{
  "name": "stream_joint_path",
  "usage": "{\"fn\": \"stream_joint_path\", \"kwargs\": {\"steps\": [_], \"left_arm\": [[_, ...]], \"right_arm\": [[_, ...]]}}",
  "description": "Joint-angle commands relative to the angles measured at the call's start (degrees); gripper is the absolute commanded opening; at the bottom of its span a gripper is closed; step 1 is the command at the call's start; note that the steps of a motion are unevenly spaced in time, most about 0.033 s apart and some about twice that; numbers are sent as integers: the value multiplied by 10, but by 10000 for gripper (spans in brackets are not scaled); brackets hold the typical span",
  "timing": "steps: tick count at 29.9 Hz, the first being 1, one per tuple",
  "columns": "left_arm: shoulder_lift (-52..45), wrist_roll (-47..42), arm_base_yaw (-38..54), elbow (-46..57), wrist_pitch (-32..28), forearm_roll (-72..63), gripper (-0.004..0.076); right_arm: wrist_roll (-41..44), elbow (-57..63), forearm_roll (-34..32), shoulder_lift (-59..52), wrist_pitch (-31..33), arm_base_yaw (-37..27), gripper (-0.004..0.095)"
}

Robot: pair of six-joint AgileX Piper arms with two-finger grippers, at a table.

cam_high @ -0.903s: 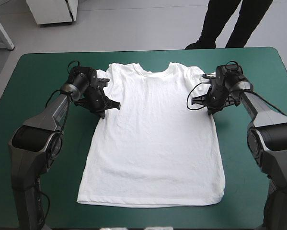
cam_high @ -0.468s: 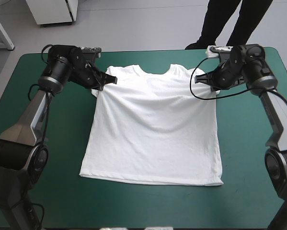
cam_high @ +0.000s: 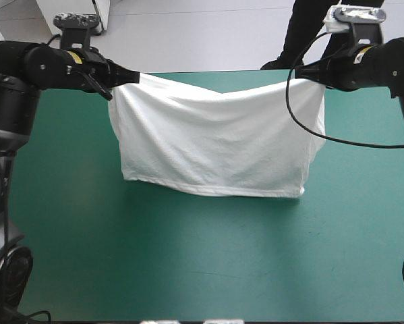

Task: Fold the cloth

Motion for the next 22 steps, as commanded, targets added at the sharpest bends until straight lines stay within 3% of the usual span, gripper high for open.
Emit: {"fn": "stream_joint_path", "kwargs": {"steps": [1,12,22], "left_arm": [[-67,-1,-3,-23,10,-10,-10],[-82,3,-3,-23,-45,-7,-10],[-7,16,-3,-23,-282,24,-10]], "right_arm": [[-7,-46,-3,-39,-11,-1,-17],[-10,-62,-6,-37,-30,-1,-17],[-13,-62,-73,43,-223,-1,-17]]}}
